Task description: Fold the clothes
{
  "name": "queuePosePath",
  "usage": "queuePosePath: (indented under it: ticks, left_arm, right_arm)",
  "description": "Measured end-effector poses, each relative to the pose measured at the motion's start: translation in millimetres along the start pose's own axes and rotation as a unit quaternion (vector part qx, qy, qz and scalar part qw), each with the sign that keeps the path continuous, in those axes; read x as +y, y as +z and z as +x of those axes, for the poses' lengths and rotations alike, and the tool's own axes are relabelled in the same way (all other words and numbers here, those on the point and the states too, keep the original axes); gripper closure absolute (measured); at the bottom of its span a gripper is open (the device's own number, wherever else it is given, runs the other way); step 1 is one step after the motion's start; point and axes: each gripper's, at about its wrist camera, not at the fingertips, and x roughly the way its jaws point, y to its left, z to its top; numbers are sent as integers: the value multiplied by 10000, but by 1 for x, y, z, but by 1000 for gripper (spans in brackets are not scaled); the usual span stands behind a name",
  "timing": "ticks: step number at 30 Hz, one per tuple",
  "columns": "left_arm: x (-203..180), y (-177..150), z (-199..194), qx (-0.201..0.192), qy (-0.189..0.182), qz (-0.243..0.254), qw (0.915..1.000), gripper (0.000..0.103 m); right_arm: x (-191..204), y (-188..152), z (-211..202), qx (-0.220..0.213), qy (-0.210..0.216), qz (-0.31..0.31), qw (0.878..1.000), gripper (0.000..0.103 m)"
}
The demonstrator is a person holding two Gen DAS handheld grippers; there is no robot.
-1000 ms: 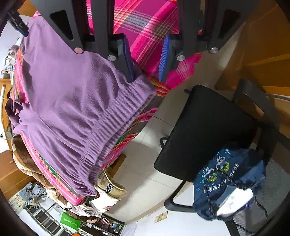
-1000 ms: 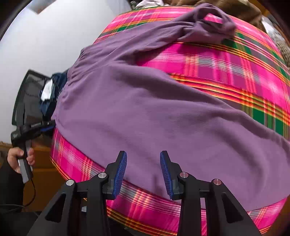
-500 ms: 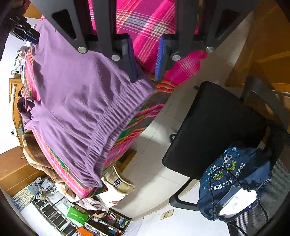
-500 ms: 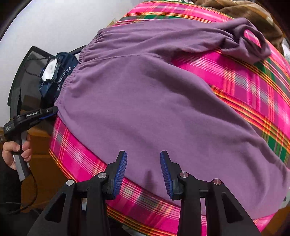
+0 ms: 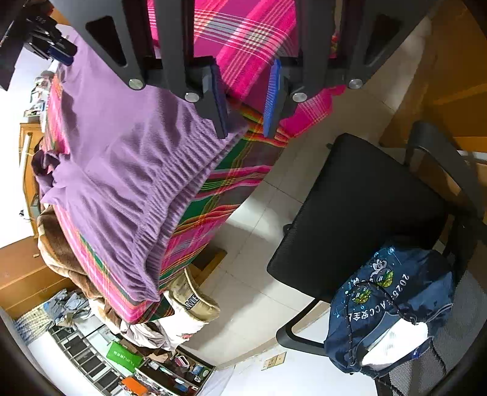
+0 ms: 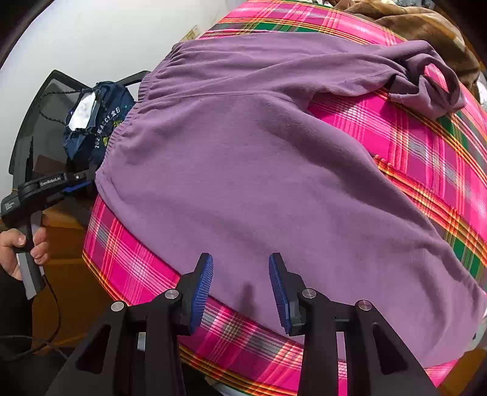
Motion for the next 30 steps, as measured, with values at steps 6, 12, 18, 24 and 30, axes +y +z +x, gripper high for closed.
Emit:
queuePosePath:
  ticks: [6,12,18,24,30]
  left_arm:
    - [-2,-2,-6,-52,-220,19,9997,69]
    - [-14,-8,5,96,-257,171,9995,69]
    - [-29,-11,8,-36,197,520,9984,83]
    - [-34,-17,3,-223,517,760,9955,93]
    - [-25,-21,-1,-301,575,711,9954,96]
  right_arm:
    - [6,6,3,62,-28,-68,10000,63]
    - [13,10,8,124,-18,-167,9998,63]
    - [15,8,11,183,-49,-199,9996,63]
    - [16,11,8,84,-176,-195,9996,63]
    - [19,21,1,39,-595,-219,9980,63]
